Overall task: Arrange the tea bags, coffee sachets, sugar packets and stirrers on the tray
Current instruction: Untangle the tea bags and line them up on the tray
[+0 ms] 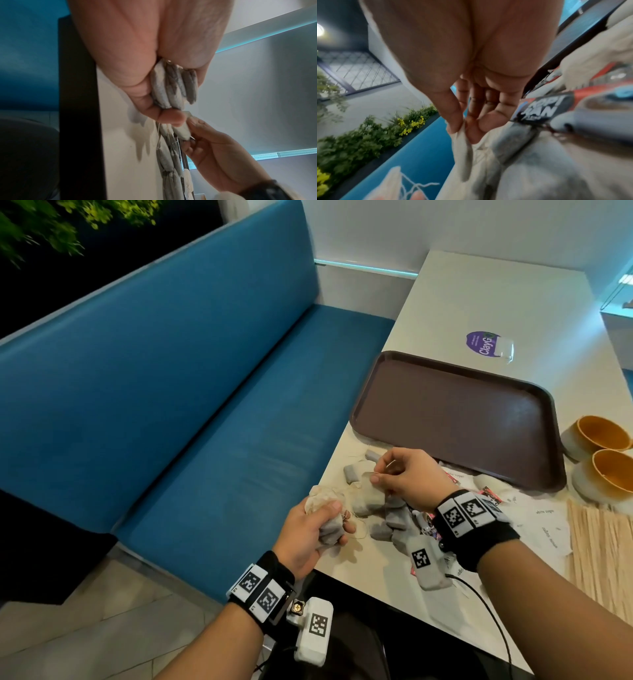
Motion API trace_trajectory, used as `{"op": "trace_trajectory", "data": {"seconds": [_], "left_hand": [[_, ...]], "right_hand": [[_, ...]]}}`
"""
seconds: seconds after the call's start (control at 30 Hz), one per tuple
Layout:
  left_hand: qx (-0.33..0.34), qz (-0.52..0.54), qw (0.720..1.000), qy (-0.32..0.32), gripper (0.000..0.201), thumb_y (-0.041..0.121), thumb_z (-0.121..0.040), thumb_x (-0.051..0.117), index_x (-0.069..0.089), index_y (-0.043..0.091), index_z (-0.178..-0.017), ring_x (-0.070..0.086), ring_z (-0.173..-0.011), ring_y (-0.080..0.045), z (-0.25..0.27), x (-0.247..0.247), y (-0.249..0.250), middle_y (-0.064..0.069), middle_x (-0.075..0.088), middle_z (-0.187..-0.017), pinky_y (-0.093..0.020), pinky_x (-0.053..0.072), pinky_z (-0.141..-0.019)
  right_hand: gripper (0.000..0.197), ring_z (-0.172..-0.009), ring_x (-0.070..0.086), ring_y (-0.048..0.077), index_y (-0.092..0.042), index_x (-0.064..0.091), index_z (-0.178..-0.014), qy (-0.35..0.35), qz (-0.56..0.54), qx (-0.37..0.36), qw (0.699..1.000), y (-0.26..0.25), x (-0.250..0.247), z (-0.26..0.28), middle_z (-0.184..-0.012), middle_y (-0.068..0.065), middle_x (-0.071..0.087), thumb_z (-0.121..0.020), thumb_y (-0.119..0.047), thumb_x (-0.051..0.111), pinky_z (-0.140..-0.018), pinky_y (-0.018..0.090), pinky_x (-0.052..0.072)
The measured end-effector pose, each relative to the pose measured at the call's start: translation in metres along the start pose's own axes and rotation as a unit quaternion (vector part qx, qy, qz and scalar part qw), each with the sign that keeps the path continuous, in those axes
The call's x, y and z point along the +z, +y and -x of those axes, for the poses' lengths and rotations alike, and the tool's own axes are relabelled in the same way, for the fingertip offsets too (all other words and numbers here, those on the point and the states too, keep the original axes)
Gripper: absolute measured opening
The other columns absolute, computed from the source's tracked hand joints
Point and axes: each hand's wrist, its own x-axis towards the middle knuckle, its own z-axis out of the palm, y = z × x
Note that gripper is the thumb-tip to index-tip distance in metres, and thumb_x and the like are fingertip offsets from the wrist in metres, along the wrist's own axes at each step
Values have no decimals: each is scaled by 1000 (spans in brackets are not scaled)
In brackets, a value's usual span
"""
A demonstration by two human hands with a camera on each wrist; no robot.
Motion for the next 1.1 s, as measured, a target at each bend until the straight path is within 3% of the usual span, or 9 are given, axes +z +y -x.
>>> {"op": "trace_trajectory", "data": {"seconds": [0.13,0.23,0.43,0.6,0.67,0.8,0.97,1.1], "left_hand": [[-3,2,1000,2,7,8,-101,58,60,1,-98,64,-73,-31,0,-1,0,-20,62,-83,-34,50,-57],[-7,9,1000,3,7,7,-101,58,59,1,-101,65,-71,-30,0,-1,1,-20,61,-83,-33,51,-55],[-13,4,1000,-5,7,7,-101,56,59,2,-99,65,-70,-29,-2,-1,2,-18,65,-77,-32,53,-56],[-13,7,1000,-5,7,8,-102,56,59,2,-101,66,-70,-28,0,-1,3,-19,65,-78,-33,53,-56],[-12,10,1000,-6,7,8,-101,56,59,2,-102,66,-70,-28,0,-1,3,-19,65,-79,-32,54,-56],[-8,11,1000,-5,8,8,-101,57,58,0,-105,66,-71,-29,0,-2,1,-19,65,-79,-33,53,-56],[8,3,1000,-8,11,9,-101,58,59,-1,-101,65,-73,-29,0,-3,-2,-22,63,-81,-33,52,-57],[23,11,1000,-13,15,14,-99,63,60,-1,-100,65,-72,-26,1,-4,-4,-26,58,-89,-32,53,-58]], "right_hand": [[12,-58,67,18,-15,67,-89,35,42,2,998,-5,10,-20,-82,10,75,-87,-14,79,-63,35,62],[16,-67,73,19,-21,69,-97,65,74,25,995,-4,10,-31,-81,4,74,-86,-15,79,-76,41,63],[34,-75,61,10,-20,67,-112,55,179,65,980,-5,16,-36,-90,-2,66,-83,-32,80,-75,27,49],[46,-93,63,20,-18,66,-121,44,224,63,972,-4,24,-35,-111,4,69,-82,-33,83,-84,31,53],[39,-93,61,19,-18,67,-114,46,208,66,975,-2,25,-35,-108,2,69,-81,-31,84,-83,31,52],[21,-76,64,20,-14,67,-83,65,126,39,989,2,21,-30,-79,1,69,-79,-26,84,-68,31,52],[20,-67,63,18,-15,68,-76,99,17,9,995,7,7,-13,-75,7,73,-77,-24,86,-70,36,54],[18,-67,71,17,0,66,-80,109,-117,-8,987,9,-4,5,-73,12,73,-79,-5,83,-69,33,60]]}}
